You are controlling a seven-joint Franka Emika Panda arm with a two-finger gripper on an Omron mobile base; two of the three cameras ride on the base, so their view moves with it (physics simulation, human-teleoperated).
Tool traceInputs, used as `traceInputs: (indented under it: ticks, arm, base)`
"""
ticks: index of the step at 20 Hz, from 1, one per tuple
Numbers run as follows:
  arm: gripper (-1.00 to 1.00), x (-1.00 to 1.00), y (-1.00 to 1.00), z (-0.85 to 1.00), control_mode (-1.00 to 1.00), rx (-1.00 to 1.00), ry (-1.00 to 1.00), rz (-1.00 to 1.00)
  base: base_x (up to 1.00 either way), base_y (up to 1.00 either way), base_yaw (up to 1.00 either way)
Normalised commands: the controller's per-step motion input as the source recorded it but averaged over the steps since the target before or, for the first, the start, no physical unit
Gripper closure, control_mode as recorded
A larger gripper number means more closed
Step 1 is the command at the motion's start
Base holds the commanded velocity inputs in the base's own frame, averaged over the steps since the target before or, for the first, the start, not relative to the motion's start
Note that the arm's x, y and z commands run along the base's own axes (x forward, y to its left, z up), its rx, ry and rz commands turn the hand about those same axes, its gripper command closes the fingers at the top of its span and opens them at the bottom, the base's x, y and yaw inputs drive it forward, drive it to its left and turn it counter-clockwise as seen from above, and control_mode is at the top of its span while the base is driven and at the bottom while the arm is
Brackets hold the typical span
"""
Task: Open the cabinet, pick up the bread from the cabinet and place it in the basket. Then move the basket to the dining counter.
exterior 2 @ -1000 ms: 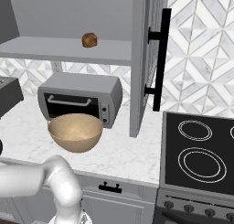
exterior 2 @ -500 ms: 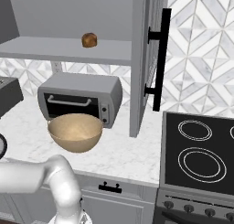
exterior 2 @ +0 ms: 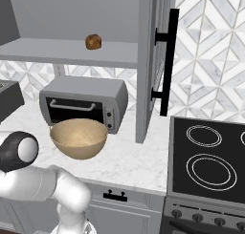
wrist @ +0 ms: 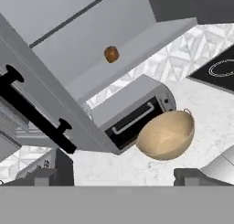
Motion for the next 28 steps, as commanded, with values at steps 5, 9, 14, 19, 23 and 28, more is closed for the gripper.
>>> traceInputs:
  ticks: [5, 9, 14, 19, 23, 28]
  arm:
    - [-1.00, 0.01, -0.32, 0.00, -1.00, 0.42, 0.66, 0.00]
    - [-1.00, 0.00, -0.16, -0.05, -1.00, 0.47, 0.61, 0.01]
    - [-1.00, 0.28, -0.04, -0.35, -1.00, 0.56, 0.42, 0.15]
    - [-1.00, 0.89, 0.00, -0.18, -1.00, 0.35, 0.37, 0.16]
    - [-1.00, 0.99, 0.14, 0.00, -1.00, 0.15, 0.18, 0.19]
    - [-1.00, 0.60, 0.27, 0.19, -1.00, 0.02, 0.24, 0.13]
  base:
    - [0.00, 0.00, 0.00]
    - [0.00, 0.00, 0.00]
    - [0.00, 0.00, 0.00]
    - [0.00, 0.00, 0.00]
    - [0.00, 0.00, 0.00]
    - [0.00, 0.00, 0.00]
